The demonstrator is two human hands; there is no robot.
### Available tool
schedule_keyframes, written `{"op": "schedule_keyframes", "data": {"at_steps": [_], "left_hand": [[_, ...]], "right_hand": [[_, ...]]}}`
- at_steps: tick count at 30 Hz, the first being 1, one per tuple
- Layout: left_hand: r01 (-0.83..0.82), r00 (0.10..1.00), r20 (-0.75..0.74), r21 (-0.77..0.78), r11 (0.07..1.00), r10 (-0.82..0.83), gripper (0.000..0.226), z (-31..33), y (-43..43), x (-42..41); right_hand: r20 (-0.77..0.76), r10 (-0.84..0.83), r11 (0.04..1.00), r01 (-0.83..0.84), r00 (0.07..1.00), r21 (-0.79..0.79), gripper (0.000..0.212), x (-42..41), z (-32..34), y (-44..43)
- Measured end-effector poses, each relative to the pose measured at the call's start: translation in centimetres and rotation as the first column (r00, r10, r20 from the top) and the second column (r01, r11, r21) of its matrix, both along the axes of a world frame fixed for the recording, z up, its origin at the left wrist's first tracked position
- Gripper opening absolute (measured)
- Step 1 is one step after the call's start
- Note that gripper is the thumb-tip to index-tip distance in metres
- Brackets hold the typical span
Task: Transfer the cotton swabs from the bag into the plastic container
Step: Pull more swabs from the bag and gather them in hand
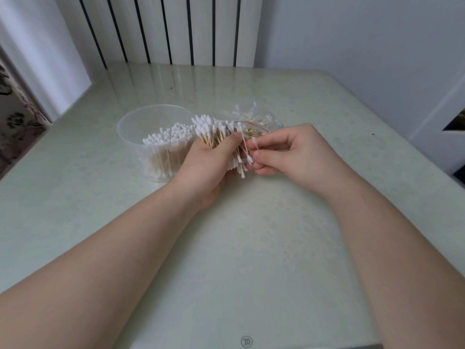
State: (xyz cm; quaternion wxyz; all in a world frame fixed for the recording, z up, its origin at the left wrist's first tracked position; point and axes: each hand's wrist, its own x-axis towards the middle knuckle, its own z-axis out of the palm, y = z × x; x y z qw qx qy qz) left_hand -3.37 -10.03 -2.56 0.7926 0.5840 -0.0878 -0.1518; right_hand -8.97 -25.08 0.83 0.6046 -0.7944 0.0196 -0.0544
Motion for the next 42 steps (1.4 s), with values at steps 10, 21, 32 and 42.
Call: {"op": "schedule_keyframes", "data": {"at_steps": [10, 21, 32, 42], "left_hand": [[0.073, 0.997, 0.026, 0.025, 0.997, -0.073, 0.022, 0.4, 0.2, -0.3], [0.032, 0.999, 0.035, 0.055, 0.998, -0.034, 0.015, 0.5, 0.0, -0.4], [0.090, 0.996, -0.011, 0.011, 0.996, -0.090, 0.016, 0.5, 0.4, -0.4], [0.215, 0.976, -0.028, -0.036, 0.976, -0.216, 0.022, 1.0, 0.7, -0.5]], "right_hand": [[0.045, -0.078, 0.957, 0.087, 0.996, -0.275, 0.015, 0.0, -0.2, 0.4], [0.077, -0.200, 0.974, 0.206, 0.977, -0.090, 0.002, 0.8, -0.6, -0.1], [0.106, -0.169, 0.981, 0.158, 0.980, 0.111, 0.037, 0.5, 0.0, -0.3], [0.196, -0.098, 0.975, 0.134, 0.976, -0.178, 0.028, 0.4, -0.3, 0.5]]}}
